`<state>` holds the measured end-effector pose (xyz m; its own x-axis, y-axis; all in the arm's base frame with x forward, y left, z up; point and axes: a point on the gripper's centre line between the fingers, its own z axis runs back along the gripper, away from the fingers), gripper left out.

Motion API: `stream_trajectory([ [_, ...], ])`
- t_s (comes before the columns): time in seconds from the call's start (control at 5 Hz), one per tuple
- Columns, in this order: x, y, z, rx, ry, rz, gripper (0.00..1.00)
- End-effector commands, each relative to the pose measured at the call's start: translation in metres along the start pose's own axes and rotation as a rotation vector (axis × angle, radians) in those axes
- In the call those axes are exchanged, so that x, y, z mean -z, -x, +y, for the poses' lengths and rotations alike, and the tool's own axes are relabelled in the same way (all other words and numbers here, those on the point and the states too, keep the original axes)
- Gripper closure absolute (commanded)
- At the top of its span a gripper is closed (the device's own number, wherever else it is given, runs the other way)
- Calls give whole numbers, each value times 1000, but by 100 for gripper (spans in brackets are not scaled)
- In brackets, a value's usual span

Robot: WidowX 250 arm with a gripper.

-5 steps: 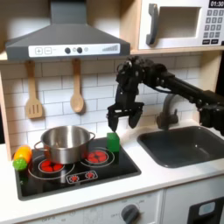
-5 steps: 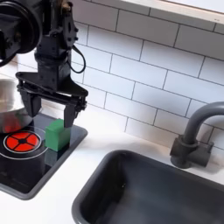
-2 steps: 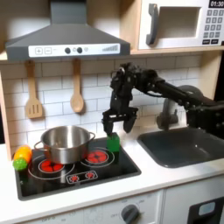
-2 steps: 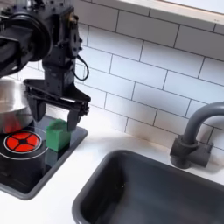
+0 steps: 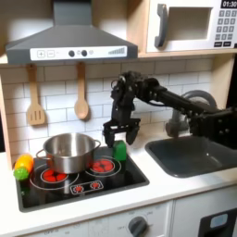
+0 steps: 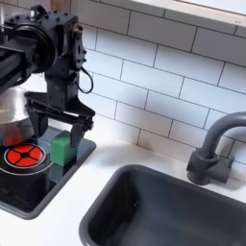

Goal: Reach green block

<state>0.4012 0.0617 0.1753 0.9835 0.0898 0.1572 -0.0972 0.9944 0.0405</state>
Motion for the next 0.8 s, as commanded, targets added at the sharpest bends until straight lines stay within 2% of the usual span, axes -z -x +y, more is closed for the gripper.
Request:
stream_trajectory([
  [0.0, 11, 3, -1, 24, 14, 31, 0],
  [0.6, 22, 3, 1, 33, 22, 47, 0],
])
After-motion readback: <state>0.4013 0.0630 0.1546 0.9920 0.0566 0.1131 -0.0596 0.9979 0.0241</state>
